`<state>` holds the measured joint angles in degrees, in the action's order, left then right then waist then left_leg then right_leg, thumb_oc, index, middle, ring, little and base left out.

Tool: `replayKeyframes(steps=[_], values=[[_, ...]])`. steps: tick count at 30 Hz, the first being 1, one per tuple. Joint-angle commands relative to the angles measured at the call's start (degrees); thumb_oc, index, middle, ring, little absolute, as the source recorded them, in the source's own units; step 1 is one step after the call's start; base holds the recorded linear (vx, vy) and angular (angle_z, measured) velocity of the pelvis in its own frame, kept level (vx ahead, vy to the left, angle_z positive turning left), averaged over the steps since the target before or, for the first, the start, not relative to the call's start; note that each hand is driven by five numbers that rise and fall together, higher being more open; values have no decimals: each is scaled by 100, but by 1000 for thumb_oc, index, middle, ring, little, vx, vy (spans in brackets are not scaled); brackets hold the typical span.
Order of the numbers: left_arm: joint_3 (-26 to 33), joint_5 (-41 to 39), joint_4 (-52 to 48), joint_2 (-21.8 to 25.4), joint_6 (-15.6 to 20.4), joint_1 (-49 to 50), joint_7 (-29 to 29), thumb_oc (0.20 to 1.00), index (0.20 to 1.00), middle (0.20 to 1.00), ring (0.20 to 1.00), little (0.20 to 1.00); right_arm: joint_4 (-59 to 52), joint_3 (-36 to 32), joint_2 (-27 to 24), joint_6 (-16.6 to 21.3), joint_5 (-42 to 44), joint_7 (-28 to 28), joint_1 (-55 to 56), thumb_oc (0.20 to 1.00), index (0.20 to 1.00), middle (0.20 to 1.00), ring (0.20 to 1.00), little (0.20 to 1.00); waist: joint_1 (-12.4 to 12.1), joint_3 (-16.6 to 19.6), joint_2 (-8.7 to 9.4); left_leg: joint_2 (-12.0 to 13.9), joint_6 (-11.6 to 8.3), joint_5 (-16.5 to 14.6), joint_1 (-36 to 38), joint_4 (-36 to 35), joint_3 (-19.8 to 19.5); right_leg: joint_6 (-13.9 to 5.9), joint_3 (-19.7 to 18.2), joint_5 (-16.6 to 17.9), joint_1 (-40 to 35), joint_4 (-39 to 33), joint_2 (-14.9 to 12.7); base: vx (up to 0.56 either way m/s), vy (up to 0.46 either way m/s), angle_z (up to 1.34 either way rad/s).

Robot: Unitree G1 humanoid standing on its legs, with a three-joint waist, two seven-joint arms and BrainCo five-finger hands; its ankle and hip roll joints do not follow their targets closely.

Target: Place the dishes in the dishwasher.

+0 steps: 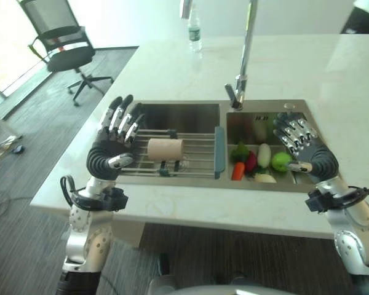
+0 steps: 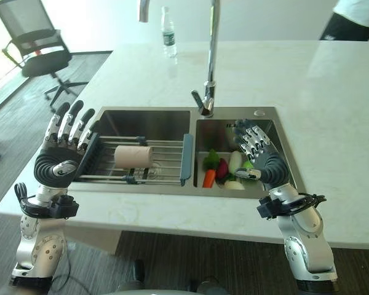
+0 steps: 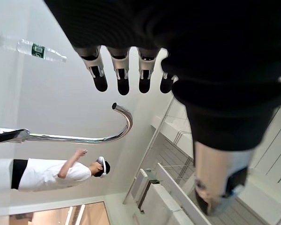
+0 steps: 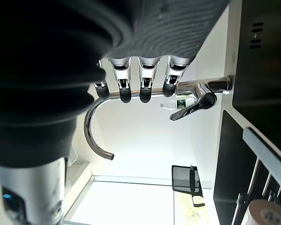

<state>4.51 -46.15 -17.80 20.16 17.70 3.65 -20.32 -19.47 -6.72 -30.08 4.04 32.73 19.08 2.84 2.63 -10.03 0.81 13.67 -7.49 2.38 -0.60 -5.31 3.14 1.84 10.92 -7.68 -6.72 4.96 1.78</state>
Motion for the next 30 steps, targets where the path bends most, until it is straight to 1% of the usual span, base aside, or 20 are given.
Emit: replayKeyframes(steps=[1,2,3,5,7,8,10,13,15,17,18,19,20,21,22,26,27,29,30], values=[[264,-291,-461,226,115,-111,1,1000,1000,1000,1000,1000,-624,-309,-10,241,255,-27,-173,1000,1000,1000,1000,1000,-179,196,-62,-175,-50,79,562,62,544,-1186,276,721,-435,-946,-1498,186,298,-67],[343,-257,-454,224,89,-145,-67,1000,1000,1000,1000,1000,-697,-333,143,237,204,75,-98,1000,1000,1000,1000,1000,-204,201,-49,-254,-4,-5,607,50,498,-1275,368,759,-335,-812,-1640,182,303,-38],[398,-250,-464,242,80,-157,-99,1000,1000,1000,1000,1000,-753,-341,229,254,125,90,-25,1000,1000,1000,1000,1000,-213,193,-45,-303,32,-46,633,31,544,-1323,478,821,-262,-689,-1770,153,262,-21],[474,-344,-464,309,40,-211,-73,1000,1000,1000,1000,1000,-757,-306,291,293,30,5,-17,1000,1000,1000,1000,1000,-253,205,-8,-359,104,-141,637,31,599,-1340,606,897,-219,-649,-1886,95,169,-23],[437,-226,-463,318,-25,-346,13,1000,1000,1000,1000,1000,-651,-208,417,266,-122,-119,-201,1000,1000,1000,1000,1000,-322,229,21,-373,139,-234,640,31,732,-1374,881,1058,-200,-724,-1983,52,88,-18],[404,-182,-501,355,-22,-401,119,1000,1000,1000,1000,1000,-670,-168,436,181,-197,-182,-299,1000,1000,1000,1000,1000,-389,251,36,-352,148,-253,622,31,821,-1400,1051,1162,-200,-796,-2042,10,18,-29],[385,-151,-500,389,60,-475,200,1000,1000,1000,1000,1000,-646,-150,432,166,-317,-232,-337,1000,1000,1000,1000,1000,-448,273,56,-313,138,-235,569,31,859,-1414,1171,1192,-240,-877,-2055,-14,-25,-6],[395,55,-581,410,201,-484,363,1000,1000,1000,1000,1000,-660,-198,355,167,-295,-348,-314,1000,1000,1000,1000,1000,-533,298,96,-263,93,-169,479,31,801,-1417,1222,1160,-308,-957,-2009,-22,-87,20],[510,759,-615,462,197,-427,868,1000,1000,1000,1000,1000,-671,-231,308,172,-256,-362,-284,1000,1000,1000,1000,1000,-599,312,123,-217,51,-126,442,31,758,-1422,1247,1115,-363,-981,-1970,-5,-116,23],[628,2101,-508,657,61,-320,1575,1000,1000,1000,1000,1000,-722,-267,222,129,-169,-400,-238,1000,1000,1000,1000,1000,-624,326,124,-152,12,-75,439,31,784,-1436,1271,1066,-411,-996,-1935,-13,-94,0],[690,2828,-416,784,-75,-278,1736,1000,1000,1000,1000,1000,-704,-292,196,114,-147,-386,-239,1000,1000,1000,1000,1000,-635,331,115,-124,-7,-52,441,31,797,-1435,1280,1049,-433,-996,-1924,-18,-78,0],[768,3563,-292,1081,-130,-208,1979,1000,1000,1000,1000,1000,-688,-337,115,78,-106,-383,-255,1000,1000,1000,1000,1000,-648,333,83,-82,-34,-5,442,31,828,-1449,1299,1033,-462,-996,-1917,-31,-95,-10],[896,4473,29,1729,-357,-189,2232,1000,1000,1000,1000,1000,-618,-373,-65,2,-38,-385,-367,1000,1000,1000,1000,1000,-628,351,16,13,-106,81,437,31,906,-1481,1287,978,-472,-996,-1880,-32,-77,-9],[894,4518,70,1785,-389,-197,2241,1000,1000,1000,1000,1000,-600,-370,-80,0,-43,-382,-386,1000,1000,1000,1000,1000,-622,355,8,23,-114,89,438,31,915,-1485,1279,971,-469,-996,-1873,-28,-70,-12],[810,4978,231,1938,-593,-240,2296,1000,1000,1000,1000,1000,-536,-313,-117,-3,-128,-379,-469,1000,1000,1000,1000,1000,-578,379,-37,67,-138,114,449,31,960,-1495,1235,938,-451,-996,-1842,-5,-28,-16],[485,5740,610,2237,-899,-468,2331,1000,1000,1000,1000,1000,-416,-273,-254,41,-75,-296,-561,1000,1000,1000,1000,1000,-414,412,-95,145,-182,137,513,31,1078,-1484,1107,895,-416,-996,-1777,8,-17,-14],[438,5768,653,2266,-924,-497,2344,1000,1000,1000,1000,1000,-402,-267,-274,42,-63,-293,-576,1000,1000,1000,1000,1000,-392,415,-101,151,-185,137,522,31,1091,-1482,1091,894,-409,-996,-1771,10,-2,-12],[233,6105,874,2359,-1088,-685,2424,1000,1000,1000,1000,1000,-331,-235,-335,47,-59,-271,-638,1000,1000,1000,1000,1000,-305,431,-133,167,-194,126,559,31,1136,-1471,1010,888,-378,-996,-1747,12,3,-19],[159,6130,973,2424,-1155,-744,2432,1000,1000,1000,1000,1000,-311,-235,-357,55,-52,-252,-636,1000,1000,1000,1000,1000,-263,443,-142,171,-199,121,578,31,1156,-1471,977,887,-367,-996,-1739,19,0,-17]])
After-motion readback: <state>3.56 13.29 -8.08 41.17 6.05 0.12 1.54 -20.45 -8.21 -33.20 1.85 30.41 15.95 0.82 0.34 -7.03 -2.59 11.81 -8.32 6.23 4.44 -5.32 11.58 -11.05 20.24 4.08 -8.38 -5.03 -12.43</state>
